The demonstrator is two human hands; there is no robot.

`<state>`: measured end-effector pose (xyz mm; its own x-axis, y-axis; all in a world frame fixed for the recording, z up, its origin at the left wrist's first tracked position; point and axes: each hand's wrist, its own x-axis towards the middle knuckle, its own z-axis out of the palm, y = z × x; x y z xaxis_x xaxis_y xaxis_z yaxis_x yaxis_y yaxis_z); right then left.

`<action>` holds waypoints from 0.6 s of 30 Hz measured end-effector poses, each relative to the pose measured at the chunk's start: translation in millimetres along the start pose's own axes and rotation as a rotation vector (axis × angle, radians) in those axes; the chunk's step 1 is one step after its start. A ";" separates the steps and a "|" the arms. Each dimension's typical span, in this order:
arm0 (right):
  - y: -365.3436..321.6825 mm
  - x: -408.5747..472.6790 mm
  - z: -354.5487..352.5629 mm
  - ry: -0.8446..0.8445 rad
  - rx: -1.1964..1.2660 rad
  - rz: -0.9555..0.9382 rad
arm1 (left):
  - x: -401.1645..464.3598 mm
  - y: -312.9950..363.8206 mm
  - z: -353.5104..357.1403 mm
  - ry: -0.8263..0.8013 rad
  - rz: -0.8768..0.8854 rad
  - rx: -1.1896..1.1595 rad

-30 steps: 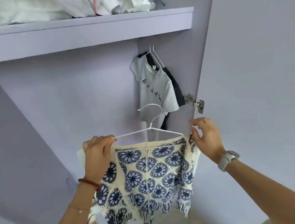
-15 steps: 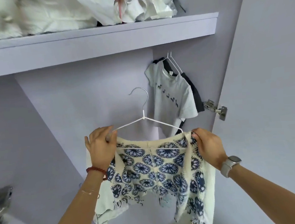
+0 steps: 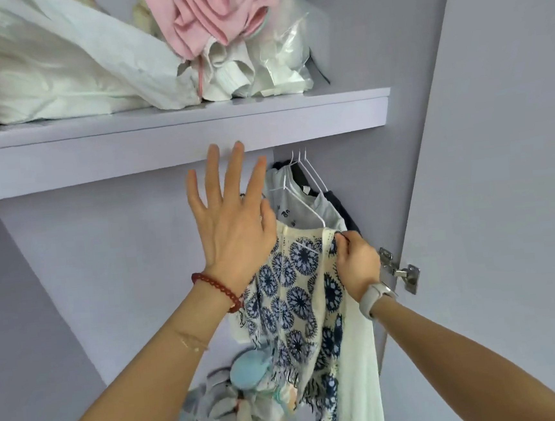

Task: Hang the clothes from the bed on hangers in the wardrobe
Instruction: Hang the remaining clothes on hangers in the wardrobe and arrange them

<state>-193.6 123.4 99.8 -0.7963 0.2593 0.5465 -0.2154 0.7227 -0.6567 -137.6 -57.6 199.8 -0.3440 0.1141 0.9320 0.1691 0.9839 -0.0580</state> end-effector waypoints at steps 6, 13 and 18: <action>-19.8 78.7 31.0 -0.001 0.078 0.114 | 24.0 -17.0 40.8 -0.027 -0.023 0.246; -8.5 111.4 59.8 -0.151 0.089 0.278 | 23.6 -26.6 53.6 0.025 0.018 0.330; -8.3 108.4 67.7 -0.228 0.170 0.281 | 23.3 -26.4 53.8 0.000 0.018 0.340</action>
<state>-316.3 102.2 129.3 -0.9385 0.2688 0.2168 -0.0469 0.5229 -0.8511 -199.8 -73.5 203.8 -0.3436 0.1316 0.9299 -0.1423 0.9714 -0.1900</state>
